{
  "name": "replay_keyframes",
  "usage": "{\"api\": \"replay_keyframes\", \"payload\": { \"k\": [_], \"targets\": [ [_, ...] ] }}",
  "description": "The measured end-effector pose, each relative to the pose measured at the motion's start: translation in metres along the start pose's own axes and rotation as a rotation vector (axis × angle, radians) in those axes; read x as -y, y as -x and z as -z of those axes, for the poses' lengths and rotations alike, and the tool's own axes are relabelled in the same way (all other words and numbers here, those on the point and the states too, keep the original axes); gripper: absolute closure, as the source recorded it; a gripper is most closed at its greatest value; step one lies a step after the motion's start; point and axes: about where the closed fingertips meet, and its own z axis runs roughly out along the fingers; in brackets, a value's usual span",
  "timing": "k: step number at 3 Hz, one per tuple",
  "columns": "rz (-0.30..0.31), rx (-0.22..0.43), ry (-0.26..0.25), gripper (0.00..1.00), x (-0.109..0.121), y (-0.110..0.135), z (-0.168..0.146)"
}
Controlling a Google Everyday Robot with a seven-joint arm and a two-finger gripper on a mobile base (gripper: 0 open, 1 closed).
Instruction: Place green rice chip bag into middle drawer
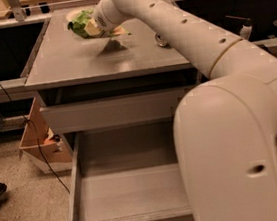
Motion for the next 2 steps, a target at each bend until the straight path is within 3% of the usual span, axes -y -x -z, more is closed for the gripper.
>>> {"api": "replay_keyframes", "payload": {
  "k": [1,2],
  "targets": [
    [0.085,0.048,0.040,1.00,0.001,0.002,0.052],
    [0.136,0.100,0.165,1.00,-0.013,-0.020,0.119]
  ]
}}
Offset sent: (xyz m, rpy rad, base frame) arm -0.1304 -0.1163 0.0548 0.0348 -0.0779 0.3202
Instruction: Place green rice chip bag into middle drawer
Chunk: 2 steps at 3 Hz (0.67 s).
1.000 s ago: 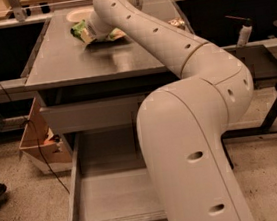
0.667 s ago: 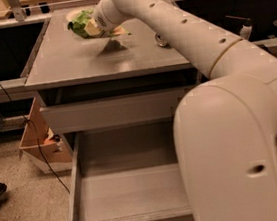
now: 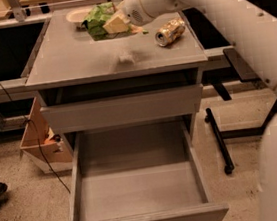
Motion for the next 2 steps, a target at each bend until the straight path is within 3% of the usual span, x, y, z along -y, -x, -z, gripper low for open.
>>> {"api": "replay_keyframes", "payload": {
  "k": [1,2],
  "targets": [
    [-0.010,0.030,0.094,1.00,-0.026,-0.018,0.045],
    [-0.079,0.095,0.159,1.00,-0.047,-0.038,0.106]
  ]
}}
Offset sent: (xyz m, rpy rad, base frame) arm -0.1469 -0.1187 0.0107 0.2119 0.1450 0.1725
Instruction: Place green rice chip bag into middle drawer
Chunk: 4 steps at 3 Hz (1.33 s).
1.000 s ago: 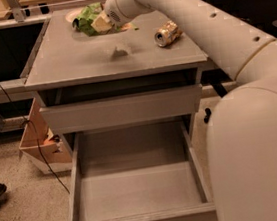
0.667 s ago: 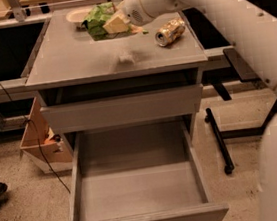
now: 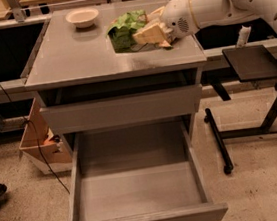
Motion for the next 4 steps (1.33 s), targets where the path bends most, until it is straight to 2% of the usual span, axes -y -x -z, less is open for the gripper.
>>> {"api": "replay_keyframes", "payload": {
  "k": [1,2,3,4],
  "targets": [
    [0.000,0.000,0.001,1.00,0.000,0.000,-0.001],
    [0.030,0.043,0.031,1.00,-0.036,0.016,0.017],
    [0.038,0.055,0.039,1.00,-0.079,0.010,0.045],
    [0.062,0.046,0.051,1.00,-0.122,-0.012,0.075]
  ]
}}
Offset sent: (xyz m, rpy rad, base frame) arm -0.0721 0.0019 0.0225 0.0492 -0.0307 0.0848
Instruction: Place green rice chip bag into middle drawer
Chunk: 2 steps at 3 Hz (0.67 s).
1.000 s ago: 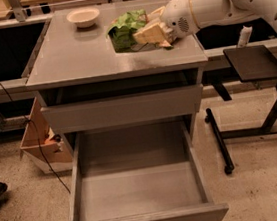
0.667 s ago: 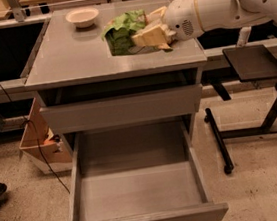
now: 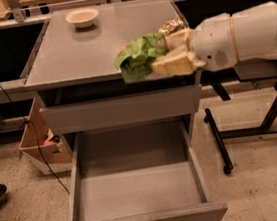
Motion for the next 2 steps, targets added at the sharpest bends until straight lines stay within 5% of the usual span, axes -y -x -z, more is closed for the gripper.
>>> {"api": "replay_keyframes", "payload": {
  "k": [1,2],
  "targets": [
    [0.029,-0.045,0.036,1.00,-0.0321,-0.0376,0.0069],
    [0.027,-0.045,0.036,1.00,-0.0334,-0.0390,0.0057]
  ]
}}
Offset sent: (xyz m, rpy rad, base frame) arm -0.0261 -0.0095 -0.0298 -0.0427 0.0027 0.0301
